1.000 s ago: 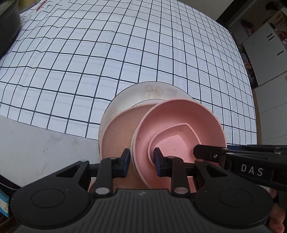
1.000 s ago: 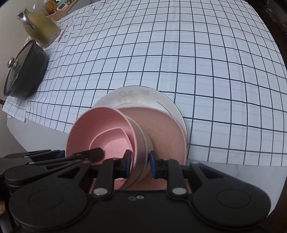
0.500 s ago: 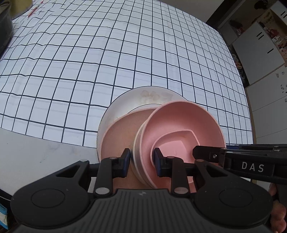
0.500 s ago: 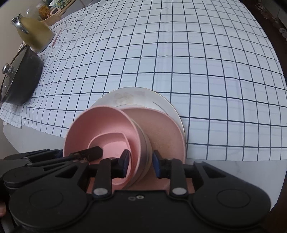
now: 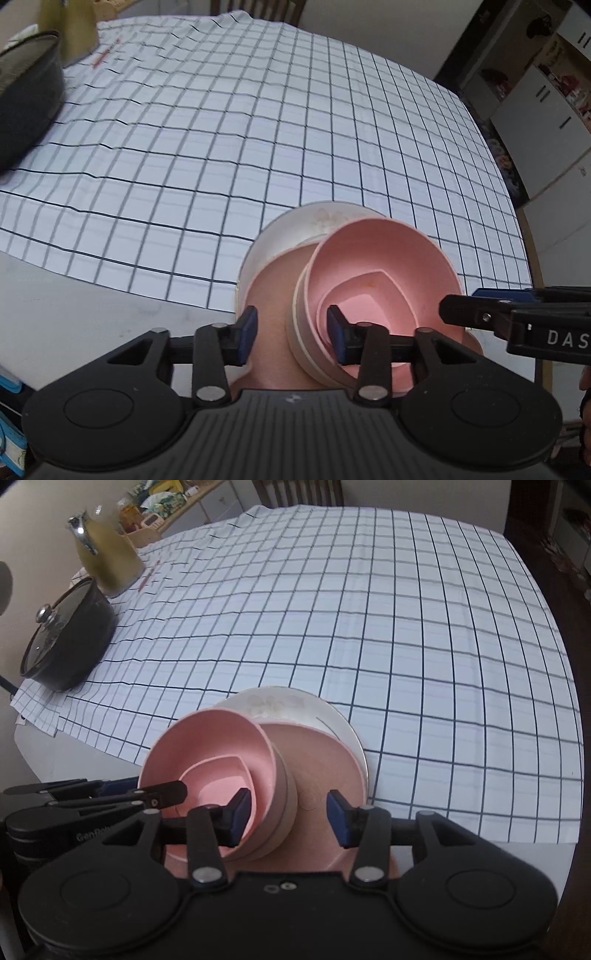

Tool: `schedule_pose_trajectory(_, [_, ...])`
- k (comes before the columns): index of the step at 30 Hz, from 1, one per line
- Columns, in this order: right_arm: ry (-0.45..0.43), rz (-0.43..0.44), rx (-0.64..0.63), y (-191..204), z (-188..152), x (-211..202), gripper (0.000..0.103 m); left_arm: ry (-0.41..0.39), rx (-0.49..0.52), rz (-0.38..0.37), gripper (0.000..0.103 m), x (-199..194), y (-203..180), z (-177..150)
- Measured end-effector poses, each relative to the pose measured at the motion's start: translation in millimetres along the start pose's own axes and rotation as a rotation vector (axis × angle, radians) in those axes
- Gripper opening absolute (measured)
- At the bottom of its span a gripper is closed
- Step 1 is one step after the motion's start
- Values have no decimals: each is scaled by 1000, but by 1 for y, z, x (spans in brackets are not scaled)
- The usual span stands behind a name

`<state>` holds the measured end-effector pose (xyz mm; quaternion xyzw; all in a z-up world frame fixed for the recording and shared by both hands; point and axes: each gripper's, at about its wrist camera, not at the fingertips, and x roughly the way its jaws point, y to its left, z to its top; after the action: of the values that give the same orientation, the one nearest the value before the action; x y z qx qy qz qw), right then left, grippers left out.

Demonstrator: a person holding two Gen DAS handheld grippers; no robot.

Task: Organize plates and bowls
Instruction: 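Lower the bowl stack onto the pink plate and open both grippers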

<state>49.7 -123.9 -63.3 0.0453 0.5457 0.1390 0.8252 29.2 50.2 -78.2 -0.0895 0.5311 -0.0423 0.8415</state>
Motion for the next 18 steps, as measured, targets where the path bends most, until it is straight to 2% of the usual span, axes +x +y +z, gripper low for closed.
schedule_pose_trajectory(2, [-29,9,-29,-3,-2,-8,52,-29,-13,25,53,-9,-1,-2])
schedule_pose_trajectory(7, [-111,32,-106,-7,-7,-25,65,-82,-12,79,55,-26,-14,-7])
schedule_pose_trajectory(11, [-191,52,-177,-7,-12,-38,73,-132,-1,101,62,-41,-27,-15])
schedule_pose_trajectory(16, [-296,79,-274,-5,-28,-58,95,-184,7,110,71,-55,-47,-28])
schedule_pose_trajectory(18, [-330,78,-287,-7,-34,-64,96,-203,13,110,76,-60,-55,-33])
